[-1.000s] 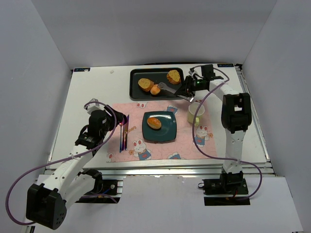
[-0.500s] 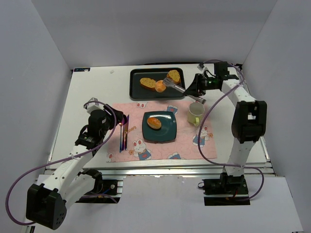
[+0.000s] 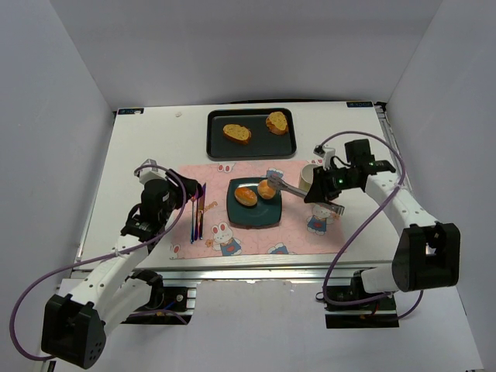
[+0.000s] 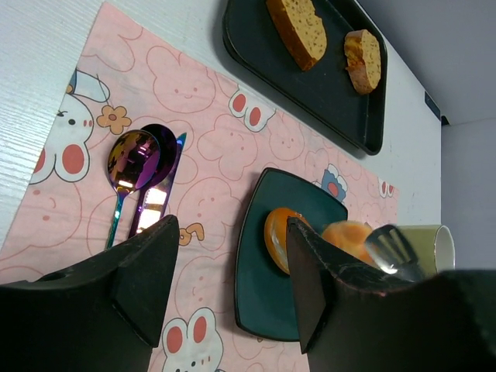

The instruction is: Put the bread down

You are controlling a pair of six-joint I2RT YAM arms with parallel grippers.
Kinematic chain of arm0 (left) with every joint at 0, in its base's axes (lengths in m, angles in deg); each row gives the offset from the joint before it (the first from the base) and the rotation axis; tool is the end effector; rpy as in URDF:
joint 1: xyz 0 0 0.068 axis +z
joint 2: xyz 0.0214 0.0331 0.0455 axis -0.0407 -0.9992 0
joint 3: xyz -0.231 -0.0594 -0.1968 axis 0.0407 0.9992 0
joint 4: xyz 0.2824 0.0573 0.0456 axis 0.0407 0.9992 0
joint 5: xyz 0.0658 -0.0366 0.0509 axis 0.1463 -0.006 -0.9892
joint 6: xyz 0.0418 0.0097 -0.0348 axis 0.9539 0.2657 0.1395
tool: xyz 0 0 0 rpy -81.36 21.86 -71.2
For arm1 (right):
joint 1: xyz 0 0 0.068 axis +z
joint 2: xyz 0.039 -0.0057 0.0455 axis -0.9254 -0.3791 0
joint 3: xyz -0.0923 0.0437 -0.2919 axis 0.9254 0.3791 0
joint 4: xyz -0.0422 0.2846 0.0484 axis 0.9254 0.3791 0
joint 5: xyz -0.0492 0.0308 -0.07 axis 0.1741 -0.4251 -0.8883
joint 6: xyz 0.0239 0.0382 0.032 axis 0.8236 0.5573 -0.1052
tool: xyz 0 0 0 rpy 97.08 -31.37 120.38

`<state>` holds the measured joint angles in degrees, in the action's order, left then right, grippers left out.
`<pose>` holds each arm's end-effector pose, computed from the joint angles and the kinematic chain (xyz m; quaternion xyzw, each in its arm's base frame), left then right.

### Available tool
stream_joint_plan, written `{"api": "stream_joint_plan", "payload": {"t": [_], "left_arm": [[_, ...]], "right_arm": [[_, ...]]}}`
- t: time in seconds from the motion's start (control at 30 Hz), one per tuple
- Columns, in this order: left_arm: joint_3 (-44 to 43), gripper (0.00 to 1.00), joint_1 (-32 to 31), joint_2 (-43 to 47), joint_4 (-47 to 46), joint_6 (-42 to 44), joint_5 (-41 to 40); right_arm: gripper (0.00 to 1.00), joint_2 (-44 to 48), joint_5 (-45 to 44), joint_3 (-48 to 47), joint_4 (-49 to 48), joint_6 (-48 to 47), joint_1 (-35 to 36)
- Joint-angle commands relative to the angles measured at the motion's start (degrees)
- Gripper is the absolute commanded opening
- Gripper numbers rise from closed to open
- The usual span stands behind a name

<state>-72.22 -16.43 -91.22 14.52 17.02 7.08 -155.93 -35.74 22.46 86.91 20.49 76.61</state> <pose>0.1992 -0.0603 0.2510 -0.2624 0.7998 -0.2300 0.4885 0.2974 0.0715 0.2834 -0.2524 0.8695 0.3314 0.2654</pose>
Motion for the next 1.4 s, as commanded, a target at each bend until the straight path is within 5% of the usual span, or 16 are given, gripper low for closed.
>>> {"api": "stream_joint_plan", "payload": {"t": [0.0,0.17,0.4,0.57,1.37], "left_arm": [[0.83,0.67,0.22,1.43,-2.26,-0.55,1.05],[1.44,0.67,0.22,2.66,-2.17,-0.64,0.88],[2.32,0.67,0.22,4.34,-1.82,-1.08,0.44],[2.06,0.67,0.22,3.99,-1.82,-1.08,0.61],[1.27,0.67,0.22,3.02,-2.35,-0.9,1.05]], "right_arm": [[0.0,3.69,-5.06,3.2,-2.44,-3.72,1.05],[0.06,2.73,-7.17,5.05,-3.59,-2.49,2.01],[0.31,3.87,-9.99,4.97,-6.49,-0.29,2.8],[0.4,3.96,-10.43,3.56,-6.58,-0.2,2.8],[0.4,7.3,-7.88,0.75,-6.23,-3.54,3.95]]}}
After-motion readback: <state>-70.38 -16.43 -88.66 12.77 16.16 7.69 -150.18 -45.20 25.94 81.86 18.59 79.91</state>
